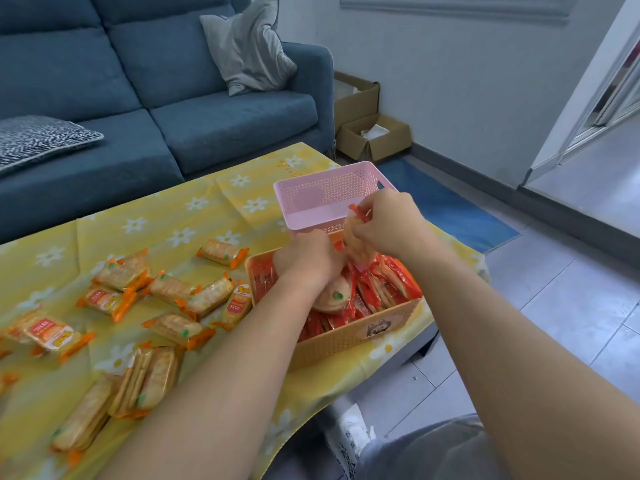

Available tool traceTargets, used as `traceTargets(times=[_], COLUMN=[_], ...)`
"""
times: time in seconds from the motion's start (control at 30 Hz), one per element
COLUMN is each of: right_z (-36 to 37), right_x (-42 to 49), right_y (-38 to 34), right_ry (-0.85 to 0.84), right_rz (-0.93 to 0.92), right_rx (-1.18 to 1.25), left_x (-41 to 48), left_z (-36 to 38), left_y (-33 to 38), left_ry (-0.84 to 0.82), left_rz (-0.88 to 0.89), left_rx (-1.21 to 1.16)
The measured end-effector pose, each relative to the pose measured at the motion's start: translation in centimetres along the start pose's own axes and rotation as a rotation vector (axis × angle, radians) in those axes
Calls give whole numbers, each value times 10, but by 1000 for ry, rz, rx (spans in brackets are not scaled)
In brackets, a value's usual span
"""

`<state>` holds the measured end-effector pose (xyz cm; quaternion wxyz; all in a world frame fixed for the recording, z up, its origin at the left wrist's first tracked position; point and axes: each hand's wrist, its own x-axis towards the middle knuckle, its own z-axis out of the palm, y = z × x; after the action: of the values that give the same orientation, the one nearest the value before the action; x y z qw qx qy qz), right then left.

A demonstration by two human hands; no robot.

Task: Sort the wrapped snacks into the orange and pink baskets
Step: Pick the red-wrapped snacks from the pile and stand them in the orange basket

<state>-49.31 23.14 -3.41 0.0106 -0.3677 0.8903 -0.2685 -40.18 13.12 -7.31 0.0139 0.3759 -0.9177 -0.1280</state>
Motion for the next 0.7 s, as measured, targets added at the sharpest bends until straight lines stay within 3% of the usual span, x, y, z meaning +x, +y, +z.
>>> traceTargets(times=[0.17,0.4,0.53,0.7], right_z=[3,24,23,21], right_x=[6,0,-4,-6], right_y=[-1,3,6,5], right_ry=[53,16,96,27], right_rz=[-12,26,0,-6], right_rx=[-19,-113,-103,-193], left_x=[16,26,27,27], left_z=[6,8,10,17], left_y=[6,-14,-18,-13], left_ry=[-84,-60,-76,-51], left_rz=[-19,-11,22,23], left_rx=[-40,-335,-296,-225])
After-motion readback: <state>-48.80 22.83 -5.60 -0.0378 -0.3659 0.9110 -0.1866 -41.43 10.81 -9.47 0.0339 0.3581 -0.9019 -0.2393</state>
